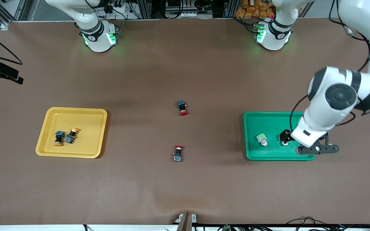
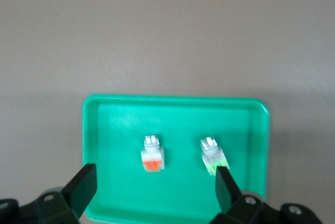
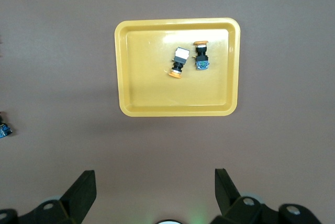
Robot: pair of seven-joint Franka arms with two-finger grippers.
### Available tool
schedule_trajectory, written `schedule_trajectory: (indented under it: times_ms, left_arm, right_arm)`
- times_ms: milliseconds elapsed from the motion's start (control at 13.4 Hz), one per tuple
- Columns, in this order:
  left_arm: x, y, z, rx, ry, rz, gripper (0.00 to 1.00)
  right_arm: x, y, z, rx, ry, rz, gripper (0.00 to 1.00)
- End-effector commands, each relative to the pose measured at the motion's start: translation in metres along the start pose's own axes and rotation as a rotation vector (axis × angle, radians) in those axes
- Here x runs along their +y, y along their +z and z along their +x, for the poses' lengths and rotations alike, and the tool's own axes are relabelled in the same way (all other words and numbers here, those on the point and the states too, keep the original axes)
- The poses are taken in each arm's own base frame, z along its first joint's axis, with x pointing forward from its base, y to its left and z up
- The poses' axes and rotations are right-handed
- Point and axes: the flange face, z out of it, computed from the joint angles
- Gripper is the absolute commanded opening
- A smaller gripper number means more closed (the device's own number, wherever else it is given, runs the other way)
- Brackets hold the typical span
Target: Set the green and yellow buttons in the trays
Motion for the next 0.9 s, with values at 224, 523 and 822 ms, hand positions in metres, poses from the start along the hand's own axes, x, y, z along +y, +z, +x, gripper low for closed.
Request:
schedule_trajectory:
  times_ms: [224,523,822]
  left_arm:
    - [-0.023,-0.123,-0.045,-0.030,-0.067,-0.091,1.00]
    - [-0.051,-0.169,-0.071,-0.060,-0.069,-0.067,1.00]
    - [-0.093,-0.215,-0.101,-0.072,-0.069,-0.109,1.00]
  right_arm:
    - [-0.002,-0.003,-0.002,-0.003,0.009,0.001,1.00]
    - [-0.003,-0.003,-0.002,-0.002,0.008,0.001,1.00]
    - [-0.005,-0.003,-0.001,0.000,0.005,0.000,1.00]
